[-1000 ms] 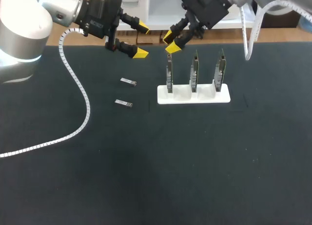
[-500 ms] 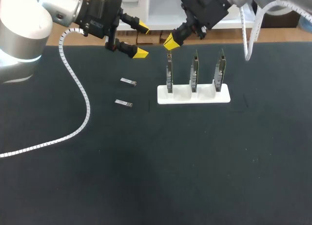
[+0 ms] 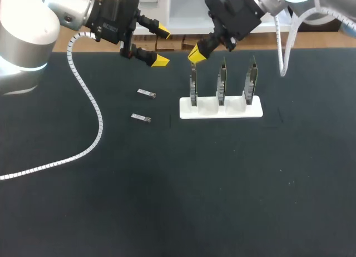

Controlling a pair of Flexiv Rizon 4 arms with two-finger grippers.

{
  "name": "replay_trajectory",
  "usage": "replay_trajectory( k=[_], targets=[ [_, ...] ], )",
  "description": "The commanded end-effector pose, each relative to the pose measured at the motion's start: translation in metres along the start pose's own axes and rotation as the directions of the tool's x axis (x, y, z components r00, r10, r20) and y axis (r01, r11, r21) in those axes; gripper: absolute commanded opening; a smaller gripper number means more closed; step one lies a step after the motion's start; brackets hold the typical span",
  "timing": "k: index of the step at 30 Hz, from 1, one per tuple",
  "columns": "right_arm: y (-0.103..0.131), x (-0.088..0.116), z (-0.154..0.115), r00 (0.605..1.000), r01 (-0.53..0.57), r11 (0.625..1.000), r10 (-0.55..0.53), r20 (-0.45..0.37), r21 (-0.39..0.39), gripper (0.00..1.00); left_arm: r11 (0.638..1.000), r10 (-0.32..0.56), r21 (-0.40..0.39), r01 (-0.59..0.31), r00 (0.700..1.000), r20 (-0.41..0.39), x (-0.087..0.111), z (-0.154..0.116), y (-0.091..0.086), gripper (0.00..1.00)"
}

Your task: Pick up the optical module with the left hand, and insert it into the network port with the right hand.

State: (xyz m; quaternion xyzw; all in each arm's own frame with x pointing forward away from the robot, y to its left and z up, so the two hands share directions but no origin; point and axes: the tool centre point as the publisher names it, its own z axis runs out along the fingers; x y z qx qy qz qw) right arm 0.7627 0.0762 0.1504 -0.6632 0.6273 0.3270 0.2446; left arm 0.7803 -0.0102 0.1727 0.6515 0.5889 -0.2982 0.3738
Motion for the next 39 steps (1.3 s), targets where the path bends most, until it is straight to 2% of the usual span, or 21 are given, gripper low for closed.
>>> replay_trajectory(
  k=[1, 23, 36, 39],
  targets=[
    [0.0, 0.003, 0.001, 1.0, 0.0, 1.0, 0.0, 0.004, -0.001, 0.0, 1.0, -0.002, 0.002, 0.002, 1.0, -0.005, -0.001, 0.0, 0.001, 1.0],
    [-0.003, 0.009, 0.01, 1.0, -0.015, 0.999, 0.015, 0.011, -0.034, 0.0, 1.0, -0.002, 0.002, 0.002, 1.0, -0.005, -0.001, 0.0, 0.001, 1.0],
    [-0.001, 0.015, 0.015, 0.999, -0.034, 0.999, 0.035, 0.02, -0.041, 0.0, 1.0, -0.002, 0.002, 0.002, 1.0, -0.005, -0.001, 0.0, 0.001, 1.0],
    [-0.001, 0.012, 0.011, 0.999, -0.018, 1.0, 0.019, 0.04, -0.021, 0.0, 1.0, -0.002, 0.002, 0.002, 1.0, -0.005, -0.001, 0.0, 0.001, 1.0]
  ],
)
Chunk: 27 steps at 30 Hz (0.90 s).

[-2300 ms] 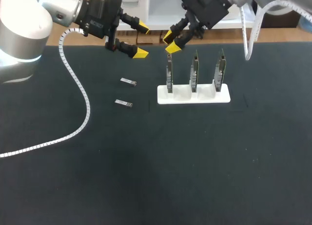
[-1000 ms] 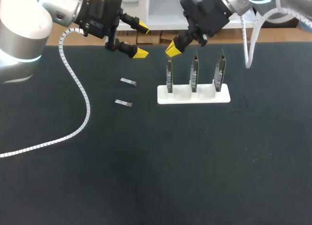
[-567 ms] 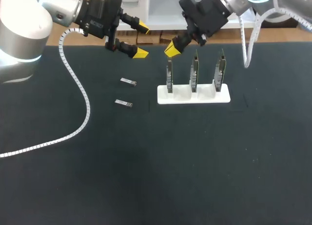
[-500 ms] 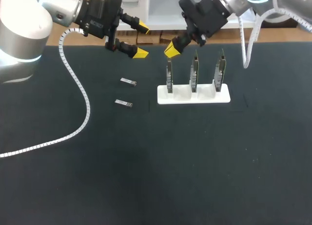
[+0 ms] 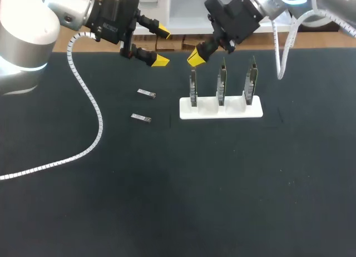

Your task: Pick up the optical module with the left hand, and insert it into the network port with the right hand.

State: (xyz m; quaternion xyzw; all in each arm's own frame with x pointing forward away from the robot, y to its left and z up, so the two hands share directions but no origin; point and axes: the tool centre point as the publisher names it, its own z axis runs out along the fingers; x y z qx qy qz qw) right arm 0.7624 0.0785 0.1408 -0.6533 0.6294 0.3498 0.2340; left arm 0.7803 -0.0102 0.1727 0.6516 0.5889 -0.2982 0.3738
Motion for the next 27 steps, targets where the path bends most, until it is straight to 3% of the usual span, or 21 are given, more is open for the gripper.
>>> replay_trajectory(
  k=[1, 18, 19, 21, 27],
  targets=[
    [-0.001, 0.004, 0.0, 0.999, 0.025, 0.999, -0.026, 0.022, 0.024, 0.0, 1.0, -0.002, 0.002, 0.002, 1.0, -0.005, -0.001, 0.0, 0.001, 1.0],
    [0.008, -0.007, -0.024, 0.998, 0.061, 0.996, -0.062, 0.009, 0.072, 0.0, 1.0, -0.002, 0.002, 0.002, 1.0, -0.005, -0.001, 0.0, 0.001, 1.0],
    [0.01, -0.006, -0.026, 0.998, 0.059, 0.995, -0.06, 0.01, 0.077, 0.13, 1.0, -0.002, 0.002, 0.002, 1.0, -0.005, -0.001, 0.0, 0.001, 1.0],
    [0.012, -0.004, -0.029, 0.998, 0.056, 0.995, -0.057, 0.012, 0.086, 1.0, 1.0, -0.002, 0.002, 0.002, 1.0, -0.005, -0.001, 0.0, 0.001, 1.0],
    [0.018, 0.001, -0.038, 0.998, 0.057, 0.993, -0.059, 0.01, 0.102, 1.0, 1.0, -0.002, 0.002, 0.002, 1.0, -0.005, -0.001, 0.0, 0.001, 1.0]
  ],
)
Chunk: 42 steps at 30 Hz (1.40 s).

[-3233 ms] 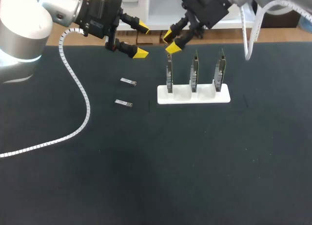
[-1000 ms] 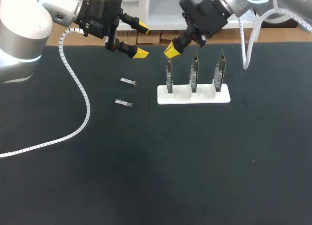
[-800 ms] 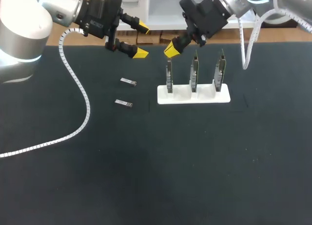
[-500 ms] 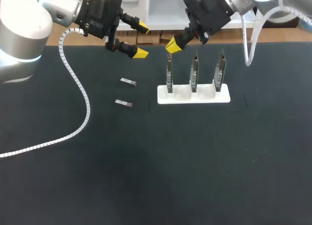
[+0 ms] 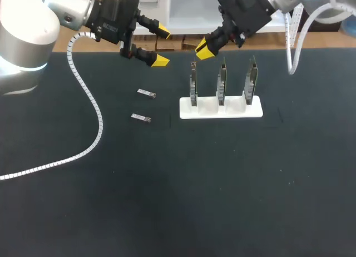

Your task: Pick up the optical module with the left hand, and insert it into the network port with the right hand.

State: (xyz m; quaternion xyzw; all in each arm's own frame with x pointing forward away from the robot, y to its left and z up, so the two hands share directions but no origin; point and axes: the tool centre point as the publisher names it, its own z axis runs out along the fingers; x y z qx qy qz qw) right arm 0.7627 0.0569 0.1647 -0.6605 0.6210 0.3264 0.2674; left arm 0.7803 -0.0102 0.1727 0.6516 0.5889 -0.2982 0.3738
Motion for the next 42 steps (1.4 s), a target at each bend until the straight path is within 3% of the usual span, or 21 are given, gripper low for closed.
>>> replay_trajectory(
  k=[1, 20, 29, 42],
  targets=[
    [0.014, 0.004, -0.01, 1.0, 0.005, 0.999, -0.005, -0.002, 0.041, 1.0, 1.0, -0.002, 0.002, 0.002, 1.0, -0.005, -0.001, 0.0, 0.001, 1.0],
    [0.035, 0.016, -0.044, 0.999, -0.006, 0.999, 0.008, -0.048, 0.036, 1.0, 1.0, -0.002, 0.002, 0.002, 1.0, -0.005, -0.001, 0.0, 0.001, 1.0],
    [0.057, 0.034, -0.066, 0.999, -0.028, 0.997, 0.03, -0.03, 0.069, 1.0, 1.0, -0.002, 0.002, 0.002, 1.0, -0.005, -0.001, 0.0, 0.001, 1.0],
    [0.079, 0.035, -0.081, 0.998, -0.027, 0.999, 0.029, -0.049, 0.047, 1.0, 1.0, -0.002, 0.002, 0.002, 1.0, -0.005, -0.001, 0.0, 0.001, 1.0]
  ],
)
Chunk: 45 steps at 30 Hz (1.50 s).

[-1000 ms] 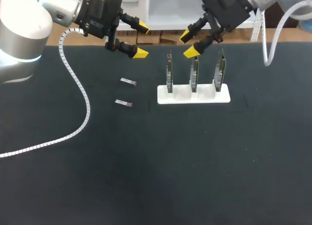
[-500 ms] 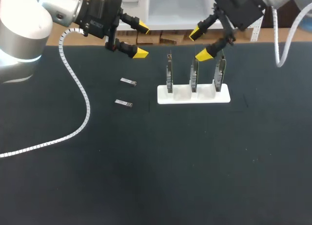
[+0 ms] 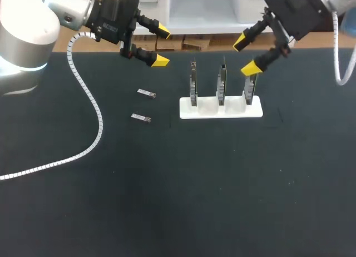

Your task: Pick up the optical module with the left hand, and insert it into the network port with the right hand.

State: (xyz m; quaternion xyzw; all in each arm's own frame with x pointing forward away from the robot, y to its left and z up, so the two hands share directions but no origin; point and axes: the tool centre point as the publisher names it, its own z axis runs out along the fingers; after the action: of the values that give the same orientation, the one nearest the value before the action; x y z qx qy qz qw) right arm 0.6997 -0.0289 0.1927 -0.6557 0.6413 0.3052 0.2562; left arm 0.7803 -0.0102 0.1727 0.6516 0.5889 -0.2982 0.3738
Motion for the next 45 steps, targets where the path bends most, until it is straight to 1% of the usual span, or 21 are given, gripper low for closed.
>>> replay_trajectory(
  k=[1, 7, 9, 15, 28, 31, 33, 45],
  targets=[
    [0.008, 0.004, -0.006, 1.0, 0.0, 1.0, 0.0, 0.0, 0.018, 1.0, 1.0, -0.002, 0.002, 0.002, 1.0, -0.005, -0.001, 0.0, 0.001, 1.0],
    [0.007, 0.01, -0.013, 1.0, 0.019, 1.0, -0.019, -0.002, -0.009, 1.0, 1.0, -0.002, 0.002, 0.002, 1.0, -0.005, -0.001, 0.0, 0.001, 1.0],
    [0.007, 0.012, -0.014, 1.0, 0.023, 0.999, -0.023, 0.001, -0.031, 1.0, 1.0, -0.002, 0.002, 0.002, 1.0, -0.005, -0.001, 0.0, 0.001, 1.0],
    [0.007, 0.015, -0.012, 0.999, 0.038, 0.997, -0.038, -0.006, -0.064, 1.0, 1.0, -0.002, 0.002, 0.002, 1.0, -0.005, -0.001, 0.0, 0.001, 1.0],
    [0.0, 0.021, -0.008, 0.998, 0.066, 0.997, -0.067, -0.005, -0.035, 1.0, 1.0, -0.002, 0.002, 0.002, 1.0, -0.005, -0.001, 0.0, 0.001, 1.0],
    [-0.001, 0.022, -0.009, 0.998, 0.06, 0.998, -0.061, -0.01, -0.036, 1.0, 1.0, -0.002, 0.002, 0.002, 1.0, -0.005, -0.001, 0.0, 0.001, 1.0],
    [-0.002, 0.021, -0.009, 0.999, 0.036, 0.999, -0.037, -0.023, -0.037, 1.0, 1.0, -0.002, 0.002, 0.002, 1.0, -0.005, -0.001, 0.0, 0.001, 1.0],
    [-0.003, 0.02, -0.009, 0.999, 0.038, 0.999, -0.038, -0.019, -0.028, 1.0, 1.0, -0.002, 0.002, 0.002, 1.0, -0.005, -0.001, 0.0, 0.001, 1.0]
  ],
)
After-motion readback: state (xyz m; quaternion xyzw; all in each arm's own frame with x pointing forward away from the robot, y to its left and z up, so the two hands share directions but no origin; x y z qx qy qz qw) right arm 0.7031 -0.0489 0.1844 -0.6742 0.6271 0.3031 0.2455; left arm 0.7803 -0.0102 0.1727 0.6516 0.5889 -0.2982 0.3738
